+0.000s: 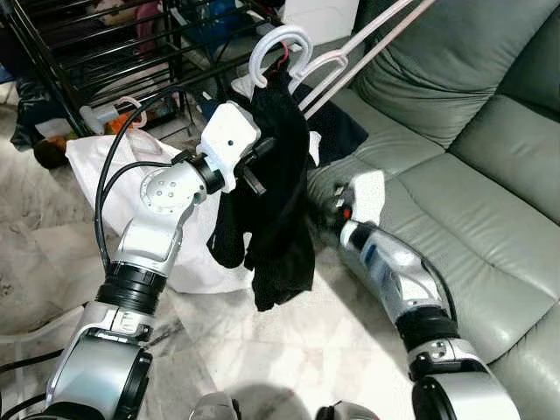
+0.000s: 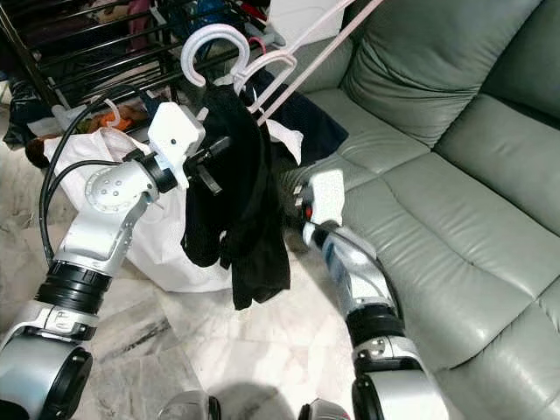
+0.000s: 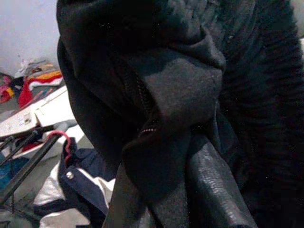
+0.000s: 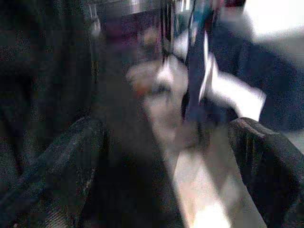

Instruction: Hang hanger

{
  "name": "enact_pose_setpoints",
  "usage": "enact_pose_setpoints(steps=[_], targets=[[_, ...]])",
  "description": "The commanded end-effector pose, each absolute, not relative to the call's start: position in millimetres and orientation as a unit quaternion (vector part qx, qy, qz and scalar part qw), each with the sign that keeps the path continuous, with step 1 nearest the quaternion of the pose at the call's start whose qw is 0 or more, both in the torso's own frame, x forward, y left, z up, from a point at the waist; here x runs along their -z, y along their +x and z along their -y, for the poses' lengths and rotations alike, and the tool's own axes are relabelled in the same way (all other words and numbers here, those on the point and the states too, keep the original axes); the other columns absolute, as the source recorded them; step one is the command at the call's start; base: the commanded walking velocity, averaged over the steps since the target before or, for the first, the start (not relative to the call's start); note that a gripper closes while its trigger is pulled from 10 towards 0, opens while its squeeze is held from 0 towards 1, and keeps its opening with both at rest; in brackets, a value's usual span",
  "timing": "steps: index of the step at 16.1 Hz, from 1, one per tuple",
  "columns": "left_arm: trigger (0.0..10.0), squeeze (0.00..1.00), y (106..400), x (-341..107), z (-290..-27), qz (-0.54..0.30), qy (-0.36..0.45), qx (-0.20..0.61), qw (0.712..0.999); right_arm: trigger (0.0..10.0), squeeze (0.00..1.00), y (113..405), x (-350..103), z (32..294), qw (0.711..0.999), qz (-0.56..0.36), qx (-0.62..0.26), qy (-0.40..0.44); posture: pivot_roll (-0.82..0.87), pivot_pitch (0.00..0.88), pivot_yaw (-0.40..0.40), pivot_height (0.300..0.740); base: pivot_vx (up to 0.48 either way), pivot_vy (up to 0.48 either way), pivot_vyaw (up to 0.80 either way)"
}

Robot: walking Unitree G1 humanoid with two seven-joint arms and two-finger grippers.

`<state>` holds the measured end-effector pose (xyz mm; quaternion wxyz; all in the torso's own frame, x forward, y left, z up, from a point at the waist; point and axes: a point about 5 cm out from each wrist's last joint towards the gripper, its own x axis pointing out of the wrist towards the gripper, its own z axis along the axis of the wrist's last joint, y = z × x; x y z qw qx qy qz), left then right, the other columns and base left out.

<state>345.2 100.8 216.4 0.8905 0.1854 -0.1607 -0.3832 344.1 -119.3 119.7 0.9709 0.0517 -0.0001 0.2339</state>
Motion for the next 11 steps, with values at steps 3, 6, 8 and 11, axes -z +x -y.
enact_pose_setpoints(steps=[3,6,8,11], targets=[[1.4,0.0,352.4,-202.6,-116.0,0.132,0.206,0.335,0.91,10.0,0.0,345.9,-157.1,122.2,0.97,0.094,-0.224,0.011,0.01,0.031,0.014,0.74,0.0,0.0,0.0],[2.2,0.0,354.8,-197.0,-120.4,0.125,0.203,0.312,0.92,10.0,0.0,332.8,-157.9,114.6,0.956,0.097,-0.277,0.015,0.0,0.039,0.007,0.74,0.0,0.0,0.0],[1.8,0.0,355.5,-203.0,-114.9,0.138,0.196,0.313,0.919,10.0,0.0,325.1,-141.3,109.3,0.946,0.055,-0.317,0.025,0.0,0.039,0.004,0.74,0.0,0.0,0.0],[0.7,0.0,353.8,-219.3,-108.6,0.167,0.181,0.324,0.913,10.0,0.0,324.6,-122.7,110.0,0.951,0.015,-0.309,0.017,0.01,0.036,-0.002,0.74,0.0,0.0,0.0]])
